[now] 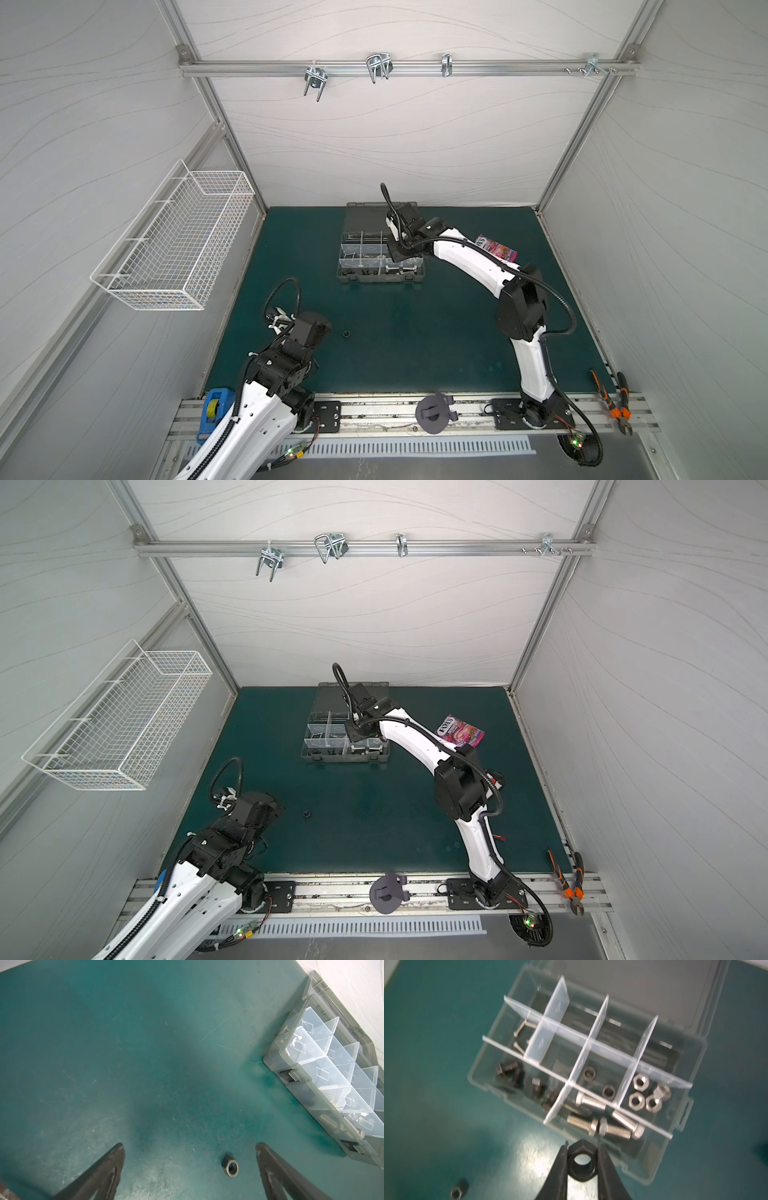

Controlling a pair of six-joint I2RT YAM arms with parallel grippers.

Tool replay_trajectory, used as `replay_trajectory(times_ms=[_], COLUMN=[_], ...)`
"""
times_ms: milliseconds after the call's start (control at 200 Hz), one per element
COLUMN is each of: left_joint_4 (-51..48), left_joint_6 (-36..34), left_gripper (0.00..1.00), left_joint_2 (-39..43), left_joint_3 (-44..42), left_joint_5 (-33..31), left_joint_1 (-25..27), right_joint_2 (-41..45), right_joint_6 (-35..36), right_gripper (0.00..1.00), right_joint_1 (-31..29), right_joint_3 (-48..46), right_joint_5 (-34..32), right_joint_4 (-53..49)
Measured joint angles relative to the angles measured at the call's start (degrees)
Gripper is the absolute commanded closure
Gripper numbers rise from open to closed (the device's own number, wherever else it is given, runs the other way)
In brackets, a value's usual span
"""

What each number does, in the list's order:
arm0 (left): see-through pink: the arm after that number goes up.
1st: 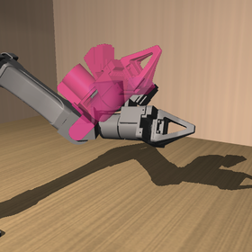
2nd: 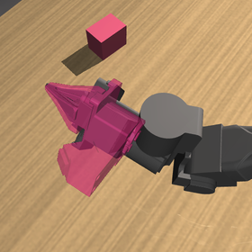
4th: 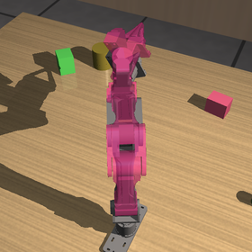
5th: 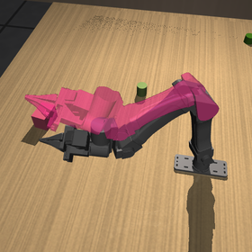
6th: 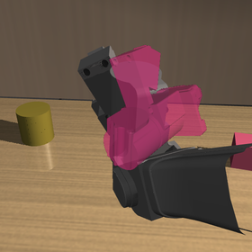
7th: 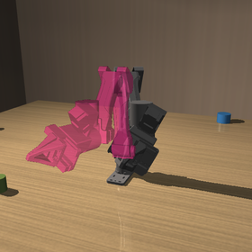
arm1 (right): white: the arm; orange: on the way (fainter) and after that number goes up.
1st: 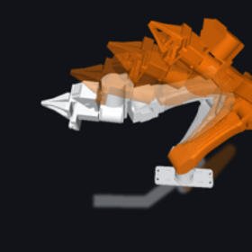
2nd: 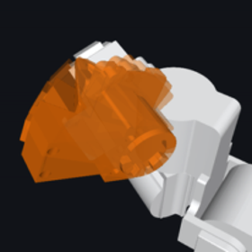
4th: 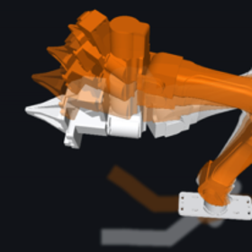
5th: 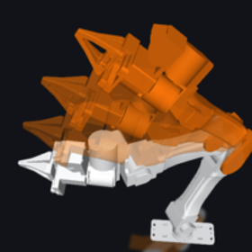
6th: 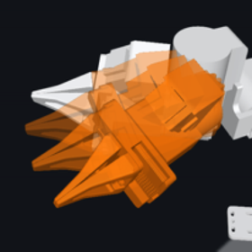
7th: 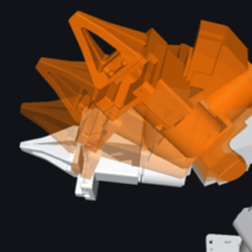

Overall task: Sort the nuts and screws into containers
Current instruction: 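Carry the dark nut with the right gripper into an organizer compartment and release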

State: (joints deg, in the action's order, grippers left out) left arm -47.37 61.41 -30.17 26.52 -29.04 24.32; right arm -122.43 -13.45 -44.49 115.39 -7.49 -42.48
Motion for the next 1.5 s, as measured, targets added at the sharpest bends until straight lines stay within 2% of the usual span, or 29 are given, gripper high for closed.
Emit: replay_trajectory(times_ms=[205, 570, 960, 1335, 1435, 1500], left_joint_4=[0.7, 2.8, 4.0, 4.3, 4.5, 4.6], left_joint_6=[-0.6, -1.3, -2.1, -4.1, -4.7, -5.4], left_gripper=[0.01, 0.01, 0.01, 0.01, 0.01, 0.01], left_joint_2=[0.0, -2.2, -3.8, -5.9, -6.8, -7.4], left_joint_3=[0.0, 0.0, 0.0, 0.0, 0.0, 0.0], left_joint_5=[0.9, 3.0, 4.2, 4.5, 4.7, 4.9], left_joint_1=[0.0, 0.0, 0.0, 0.0, 0.0, 0.0], right_joint_2=[-6.5, -13.6, -19.4, -20.6, -20.6, -20.6], right_joint_6=[1.2, 3.0, 3.6, 3.8, 3.9, 4.0], right_gripper=[1.0, 1.0, 1.0, 0.68, 0.61, 0.6], right_joint_1=[0.7, 1.0, 2.5, 3.2, 3.2, 3.1], right_joint_3=[6.4, 9.7, 14.1, 15.1, 15.1, 15.1], right_joint_5=[-2.0, -5.4, -5.8, -5.2, -4.8, -4.5], right_joint_4=[0.0, 2.1, 3.5, 3.5, 3.5, 3.5])
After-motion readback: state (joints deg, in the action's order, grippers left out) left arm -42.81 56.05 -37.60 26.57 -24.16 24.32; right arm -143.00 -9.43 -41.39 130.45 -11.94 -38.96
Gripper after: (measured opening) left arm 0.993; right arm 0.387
